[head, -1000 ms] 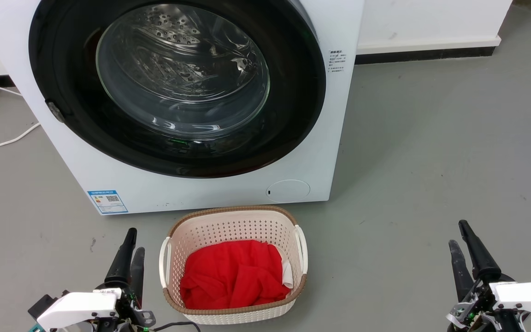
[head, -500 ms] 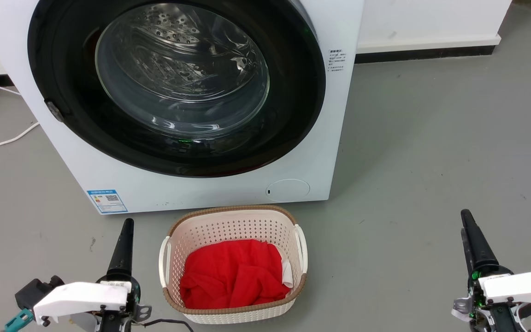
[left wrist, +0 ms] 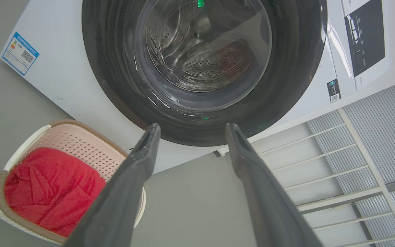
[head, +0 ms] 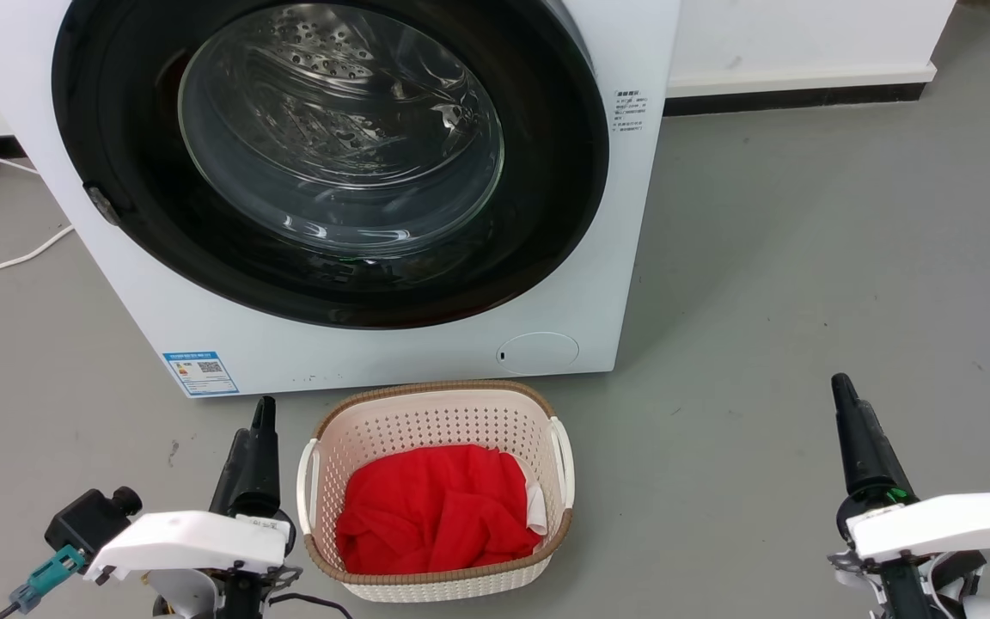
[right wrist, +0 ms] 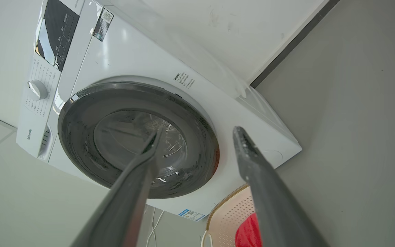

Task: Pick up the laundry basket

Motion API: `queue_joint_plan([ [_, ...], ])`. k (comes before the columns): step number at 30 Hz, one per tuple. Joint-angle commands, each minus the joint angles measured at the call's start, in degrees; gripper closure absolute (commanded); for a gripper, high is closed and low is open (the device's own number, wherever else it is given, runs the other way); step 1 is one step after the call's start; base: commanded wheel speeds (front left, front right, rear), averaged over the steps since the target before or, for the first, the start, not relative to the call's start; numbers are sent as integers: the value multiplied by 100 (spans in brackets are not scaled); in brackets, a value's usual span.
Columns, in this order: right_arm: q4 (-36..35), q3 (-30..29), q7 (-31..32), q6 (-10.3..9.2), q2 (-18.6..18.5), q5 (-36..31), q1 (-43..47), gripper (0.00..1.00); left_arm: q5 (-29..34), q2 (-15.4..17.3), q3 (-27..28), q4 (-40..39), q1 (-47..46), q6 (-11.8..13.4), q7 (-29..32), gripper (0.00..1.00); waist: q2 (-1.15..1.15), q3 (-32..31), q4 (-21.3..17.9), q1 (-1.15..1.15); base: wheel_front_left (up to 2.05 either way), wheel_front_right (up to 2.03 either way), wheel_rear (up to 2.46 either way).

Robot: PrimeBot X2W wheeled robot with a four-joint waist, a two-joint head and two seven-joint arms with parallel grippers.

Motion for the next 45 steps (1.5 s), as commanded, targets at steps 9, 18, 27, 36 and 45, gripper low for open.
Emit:
queue_joint_plan([
  [9, -225, 200, -214, 0, -16, -1192, 44, 0, 939, 22, -105, -207, -12, 114, -215, 0, 0, 14, 8, 0, 0, 0, 0],
  [18, -223, 287, -378, 0, -18, -2054, 85, 0, 1650, 23, -179, -302, 19, 190, -382, 0, 0, 27, 13, 0, 0, 0, 0],
  [27, -270, 363, -529, 0, -19, -2828, 124, 0, 2326, 24, -253, -367, 53, 233, -534, 0, 0, 20, 13, 0, 0, 0, 0],
  [36, -309, 441, -670, 0, -21, -3475, 160, 0, 3002, 26, -352, -374, 67, 270, -676, 0, 0, 24, 17, 0, 0, 0, 0],
  [45, -298, 493, -800, 0, -22, -4088, 205, 0, 3593, 27, -414, -319, 116, 307, -802, 0, 0, 18, 20, 0, 0, 0, 0],
])
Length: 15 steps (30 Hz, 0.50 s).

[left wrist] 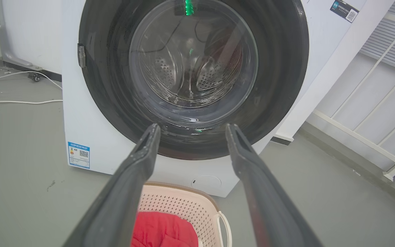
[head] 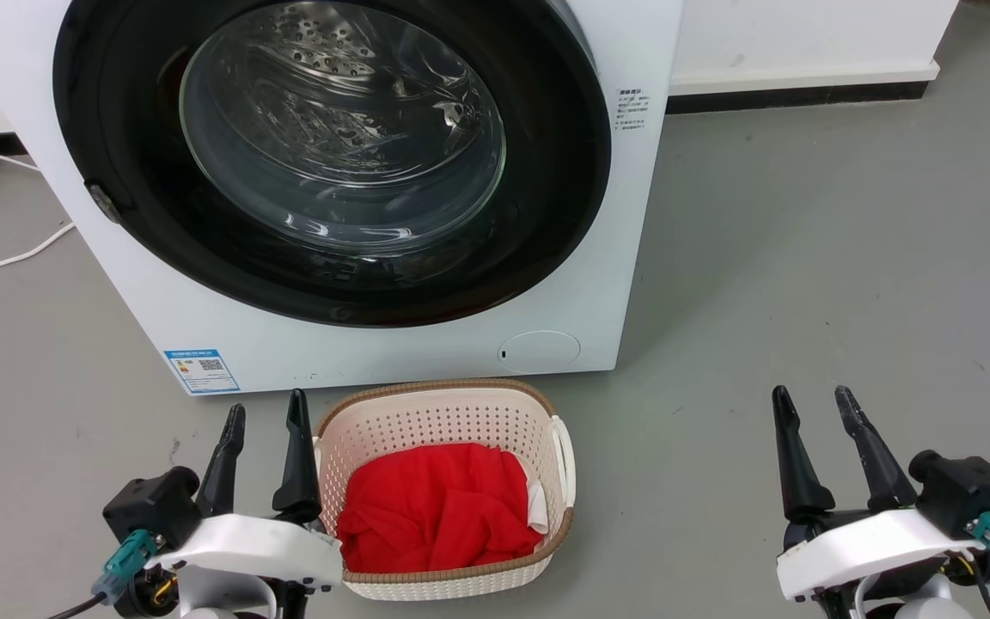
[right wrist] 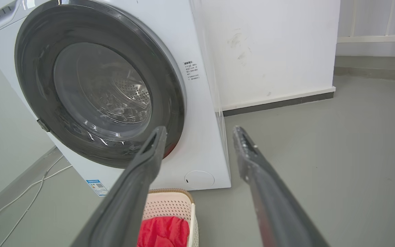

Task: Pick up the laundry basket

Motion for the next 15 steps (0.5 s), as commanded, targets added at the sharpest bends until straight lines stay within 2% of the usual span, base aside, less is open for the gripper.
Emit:
queue_joint_plan([
  [1, -64, 21, -47, -2, -21, -176, 44, 0, 160, 18, -18, -32, 15, 25, -58, 0, 0, 0, 1, 0, 0, 0, 0],
  [15, -57, 46, -230, -2, -22, -909, 105, 0, 915, 20, -54, 1, 60, 73, -247, 0, 0, 6, 16, 0, 0, 0, 0],
])
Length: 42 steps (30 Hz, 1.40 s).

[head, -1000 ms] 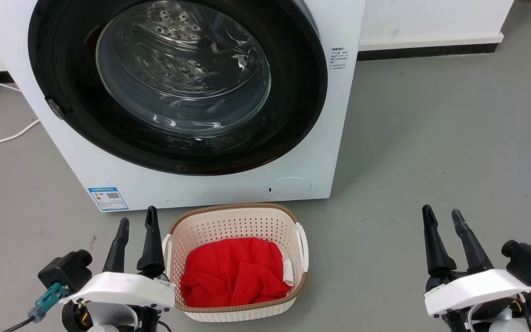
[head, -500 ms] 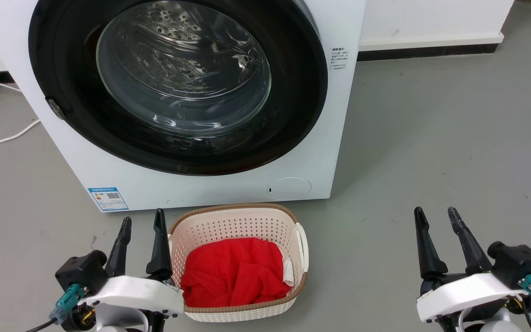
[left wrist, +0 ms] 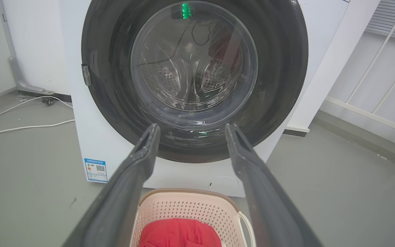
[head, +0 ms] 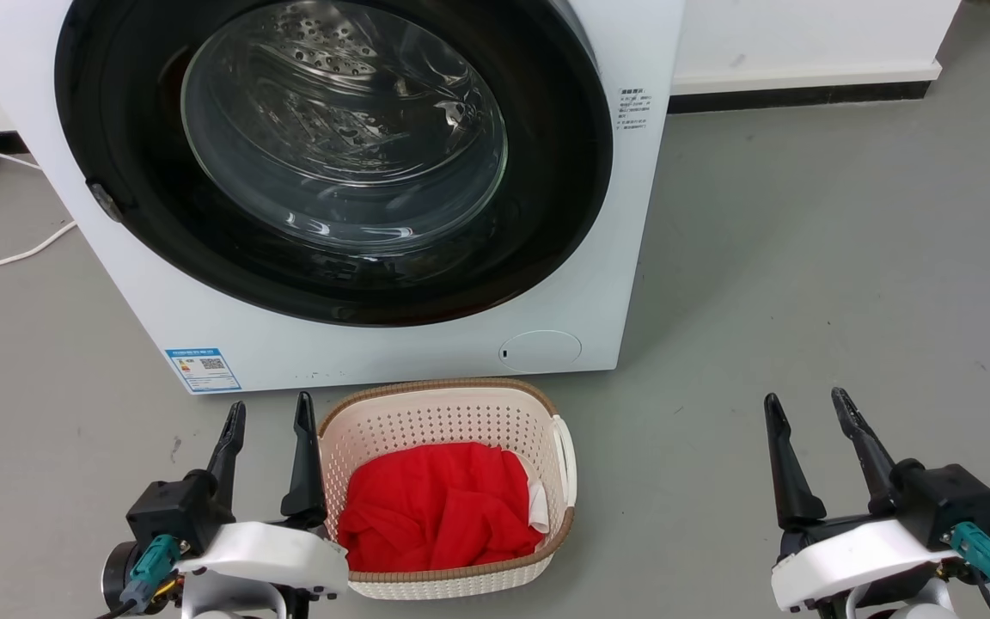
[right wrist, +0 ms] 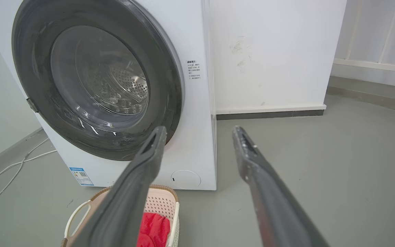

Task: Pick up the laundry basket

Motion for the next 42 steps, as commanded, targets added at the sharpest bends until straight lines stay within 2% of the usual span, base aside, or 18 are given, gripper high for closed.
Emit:
queue_joint_plan([
  [1, -61, 15, -36, -2, -20, -84, 41, 0, 103, 19, -15, -31, 26, 23, -40, 0, 0, 1, 0, 0, 0, 0, 0],
  [27, -163, -9, -329, -2, -23, -939, 123, 0, 1228, 21, -63, 109, 129, 110, -330, 0, 0, 22, 15, 0, 0, 0, 0],
  [31, -244, -45, -364, -2, -22, -881, 125, 0, 1384, 21, -68, 126, 142, 126, -368, 0, 0, 23, 8, 0, 0, 0, 0],
  [42, -276, -135, -357, -2, -21, -337, 161, 0, 1312, 21, -8, 128, 155, 157, -360, 0, 0, 23, -9, 0, 0, 0, 0],
])
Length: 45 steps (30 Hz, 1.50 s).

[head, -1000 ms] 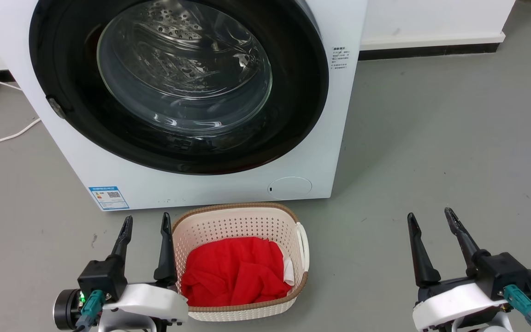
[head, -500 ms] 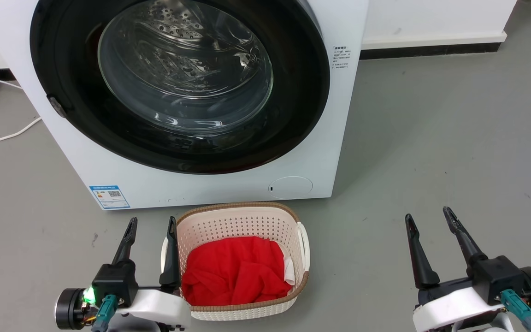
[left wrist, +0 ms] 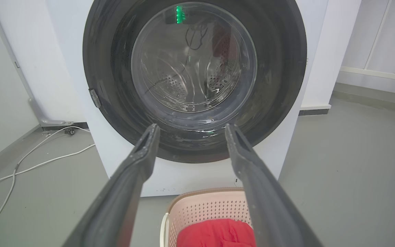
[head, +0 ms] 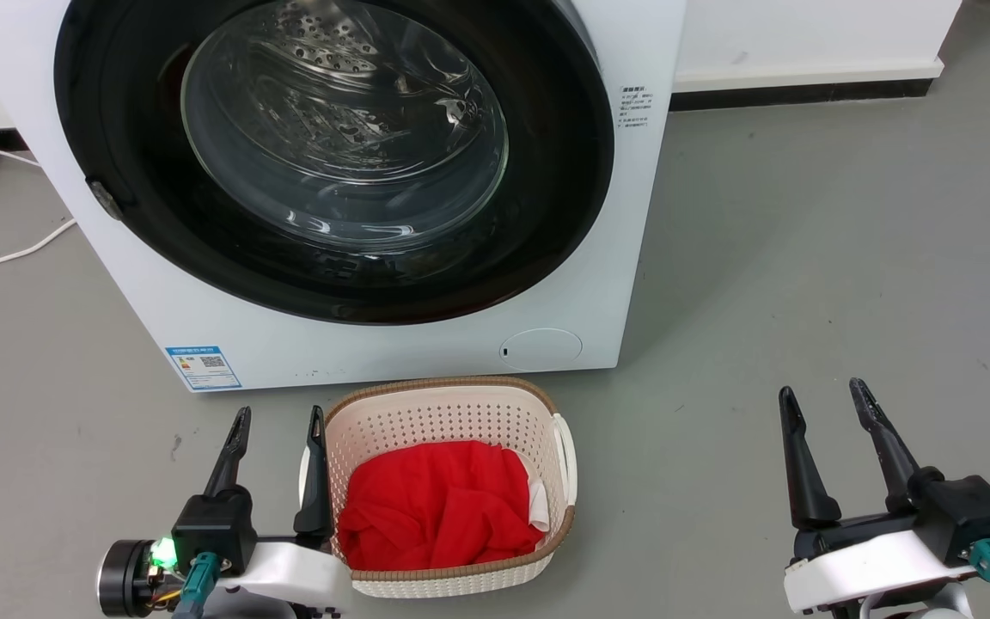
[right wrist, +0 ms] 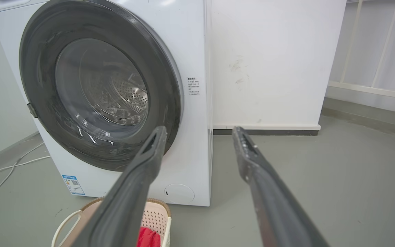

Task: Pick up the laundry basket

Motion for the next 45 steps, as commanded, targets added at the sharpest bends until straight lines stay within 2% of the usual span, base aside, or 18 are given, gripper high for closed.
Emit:
queue_joint_plan([
  [1, -18, -3, -14, -2, -17, 56, 51, 0, -19, 15, 9, -3, 65, 20, -16, 0, 0, 0, -1, 0, 0, 0, 0],
  [26, 94, 38, -14, -2, -17, 116, 67, 0, 14, 15, 36, -5, 94, 31, -16, 0, 0, -4, -6, 0, 0, 0, 0],
  [31, 222, 152, -14, -2, -17, 29, -194, 0, 49, 15, 140, 84, -54, 50, -16, 0, 0, 38, -17, 0, 0, 0, 0],
  [38, 485, 283, -13, -2, -15, -150, -668, 0, -48, 76, 343, 328, -589, -172, -16, 0, 0, 322, 87, 0, 0, 0, 0],
  [45, 1142, 571, -13, -3, -14, -389, -1655, 0, -45, 359, 634, 942, -1573, -455, -16, 0, 0, 1180, 96, 0, 0, 0, 0],
])
